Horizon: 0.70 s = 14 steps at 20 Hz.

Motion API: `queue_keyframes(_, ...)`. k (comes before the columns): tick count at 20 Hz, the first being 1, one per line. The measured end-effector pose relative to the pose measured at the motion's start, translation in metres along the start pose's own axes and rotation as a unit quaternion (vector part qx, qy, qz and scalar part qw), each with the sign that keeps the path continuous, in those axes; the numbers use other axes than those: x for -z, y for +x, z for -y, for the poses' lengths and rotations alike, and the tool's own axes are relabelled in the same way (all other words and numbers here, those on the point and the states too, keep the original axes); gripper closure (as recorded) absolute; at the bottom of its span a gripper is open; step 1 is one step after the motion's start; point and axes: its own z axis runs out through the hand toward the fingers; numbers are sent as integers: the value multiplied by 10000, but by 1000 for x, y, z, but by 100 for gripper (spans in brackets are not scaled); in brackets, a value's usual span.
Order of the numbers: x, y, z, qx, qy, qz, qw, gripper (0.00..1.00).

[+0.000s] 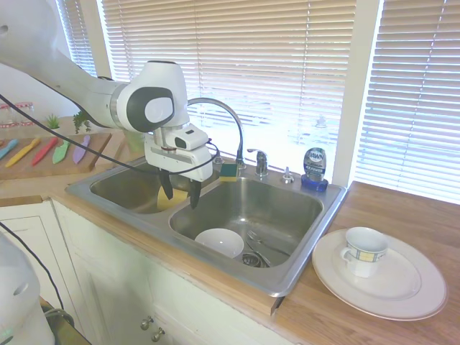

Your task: Turn on the faucet

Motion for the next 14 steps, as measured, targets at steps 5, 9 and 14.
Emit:
queue_keyframes(5, -4, 2, 2, 25, -69, 6, 10000, 100)
queue_keyframes(9, -5, 3, 3, 7, -75, 8, 10000, 100)
queue_keyframes(14, -4, 3, 3, -4, -82, -8, 10000, 100)
